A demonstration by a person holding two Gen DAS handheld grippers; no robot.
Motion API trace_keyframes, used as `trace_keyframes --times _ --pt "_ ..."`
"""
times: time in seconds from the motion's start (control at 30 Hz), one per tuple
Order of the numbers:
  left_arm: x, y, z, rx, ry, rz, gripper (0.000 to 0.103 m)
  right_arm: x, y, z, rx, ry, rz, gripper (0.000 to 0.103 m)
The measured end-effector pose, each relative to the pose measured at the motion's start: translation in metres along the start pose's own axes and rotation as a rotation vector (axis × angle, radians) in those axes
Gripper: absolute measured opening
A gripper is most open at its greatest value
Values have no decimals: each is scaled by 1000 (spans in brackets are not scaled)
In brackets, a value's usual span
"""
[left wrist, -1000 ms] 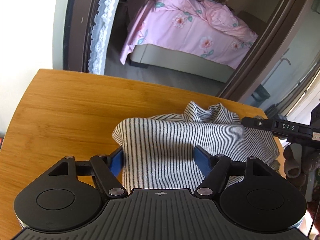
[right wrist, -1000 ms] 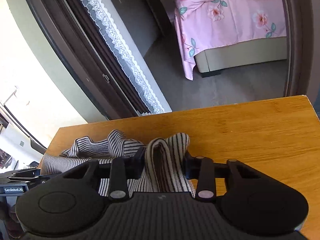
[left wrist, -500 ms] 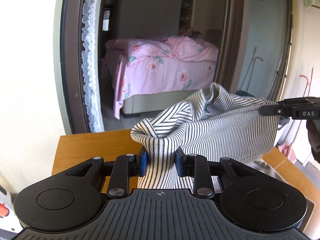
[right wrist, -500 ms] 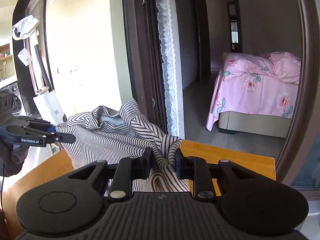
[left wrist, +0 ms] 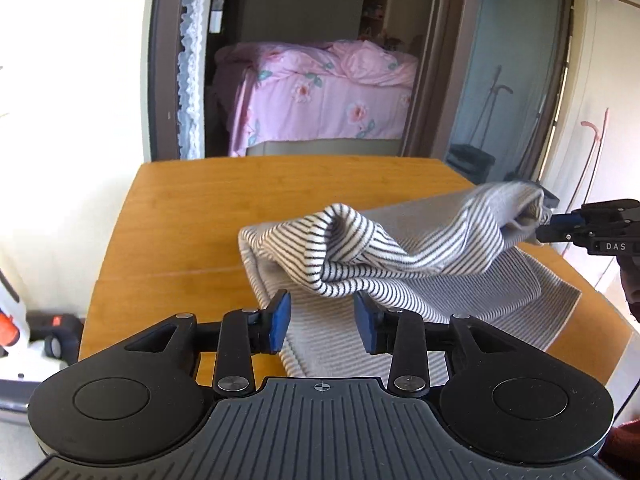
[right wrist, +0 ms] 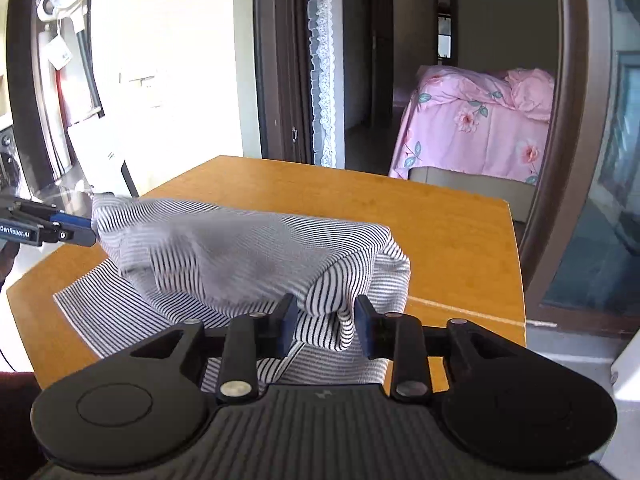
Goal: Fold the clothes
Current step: 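Fold the shirt over with both grippers and release it onto the stack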
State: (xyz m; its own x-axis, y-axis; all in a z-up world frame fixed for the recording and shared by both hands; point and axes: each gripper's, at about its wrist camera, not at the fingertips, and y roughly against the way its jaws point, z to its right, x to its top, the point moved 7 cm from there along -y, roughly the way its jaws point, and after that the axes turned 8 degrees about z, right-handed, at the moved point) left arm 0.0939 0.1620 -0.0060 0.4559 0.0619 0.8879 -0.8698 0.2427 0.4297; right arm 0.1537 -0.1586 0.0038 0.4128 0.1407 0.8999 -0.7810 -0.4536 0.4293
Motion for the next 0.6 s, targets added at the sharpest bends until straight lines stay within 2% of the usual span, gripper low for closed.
trace_keyframes --times 0.03,0.07,0.1,0.17,0.23,0.3,0.4,0.57,0.6 --pt "-4 7 -3 -4 19 -7 63 -1 6 5 9 -68 9 48" --pt "-8 13 -6 -8 37 -13 68 -2 12 9 18 -135 18 62" --pt "-6 20 -9 -22 69 -9 75 -3 16 15 29 -207 27 67" --pt "1 27 -15 -51 154 -1 84 -2 14 24 45 -335 29 67" --pt "7 22 -16 -76 218 -5 91 -3 3 28 48 -406 21 67" --pt "9 9 -15 -79 254 -19 92 -6 -11 30 41 -448 -1 67" --pt "3 -19 -11 -41 276 -72 92 -21 -39 27 0 -463 -75 67" --pt "-8 -53 -5 -15 285 -111 92 -34 -48 11 -21 -446 -88 68" --pt "-8 -59 -4 -10 278 -113 90 -33 -50 11 -8 -462 -84 60"
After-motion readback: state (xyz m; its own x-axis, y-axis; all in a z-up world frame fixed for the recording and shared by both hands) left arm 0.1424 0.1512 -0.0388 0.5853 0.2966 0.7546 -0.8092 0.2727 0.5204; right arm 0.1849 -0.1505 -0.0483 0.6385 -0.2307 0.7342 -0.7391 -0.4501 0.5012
